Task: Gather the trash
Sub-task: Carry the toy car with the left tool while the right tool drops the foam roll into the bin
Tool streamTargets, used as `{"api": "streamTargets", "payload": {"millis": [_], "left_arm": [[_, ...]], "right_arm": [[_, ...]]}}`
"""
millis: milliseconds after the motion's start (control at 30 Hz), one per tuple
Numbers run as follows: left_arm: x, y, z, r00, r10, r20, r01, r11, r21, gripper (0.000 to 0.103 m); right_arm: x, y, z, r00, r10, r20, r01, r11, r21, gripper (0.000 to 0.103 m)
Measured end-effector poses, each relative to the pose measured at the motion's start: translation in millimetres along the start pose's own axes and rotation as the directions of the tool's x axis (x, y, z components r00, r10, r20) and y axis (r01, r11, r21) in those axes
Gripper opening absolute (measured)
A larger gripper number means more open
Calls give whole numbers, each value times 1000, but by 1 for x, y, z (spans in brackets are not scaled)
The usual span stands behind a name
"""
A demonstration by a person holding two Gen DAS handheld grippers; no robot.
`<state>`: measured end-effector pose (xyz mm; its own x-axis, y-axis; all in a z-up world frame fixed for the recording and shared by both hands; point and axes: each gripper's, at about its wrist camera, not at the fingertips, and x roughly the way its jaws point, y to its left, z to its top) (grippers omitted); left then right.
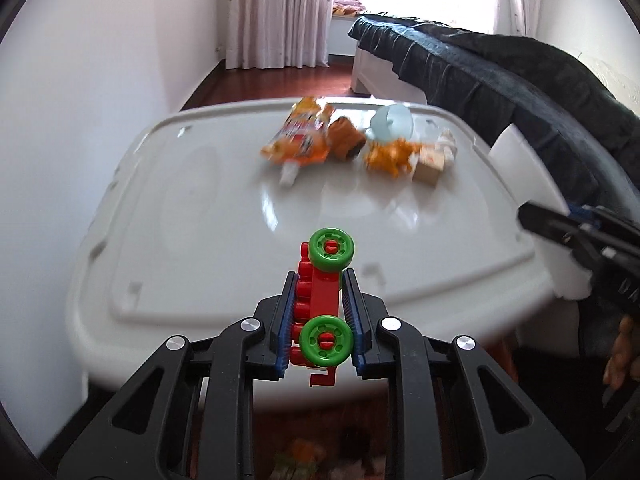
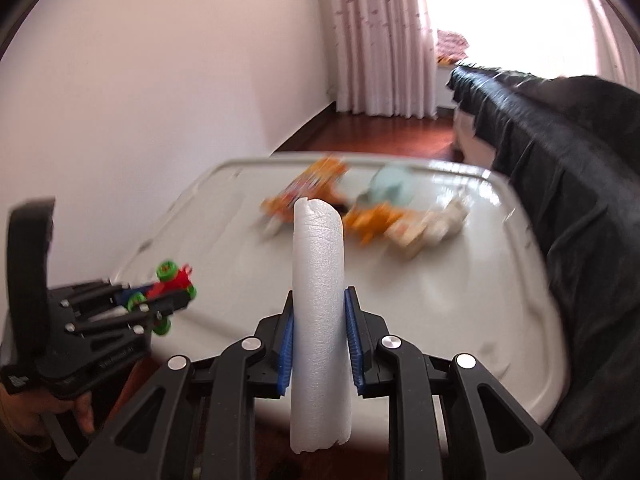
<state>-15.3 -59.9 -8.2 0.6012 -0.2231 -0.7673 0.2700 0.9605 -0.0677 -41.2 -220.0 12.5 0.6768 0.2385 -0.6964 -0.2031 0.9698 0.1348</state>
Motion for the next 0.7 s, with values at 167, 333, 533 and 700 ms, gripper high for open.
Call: {"api": "streamTargets", "payload": {"millis": [167, 333, 533, 700], "left_arm": [[-20, 17, -58, 999, 8, -54, -9, 1000, -21, 22], [-24, 25, -105, 992, 7, -129, -9, 1000, -13, 22], [-18, 25, -134, 978, -24, -206, 22, 1000, -11, 22], [-12, 20, -138, 973, -32, -230, 32, 999, -7, 22]], "right_arm": [[4, 39, -57, 994, 25, -108, -28, 999, -24, 23], [15, 60, -103, 974, 39, -222, -47, 998, -32, 23], [19, 77, -135, 954, 22, -300, -44, 997, -66, 23], [26, 76, -149, 940, -21, -340, -8, 997, -82, 35]]}}
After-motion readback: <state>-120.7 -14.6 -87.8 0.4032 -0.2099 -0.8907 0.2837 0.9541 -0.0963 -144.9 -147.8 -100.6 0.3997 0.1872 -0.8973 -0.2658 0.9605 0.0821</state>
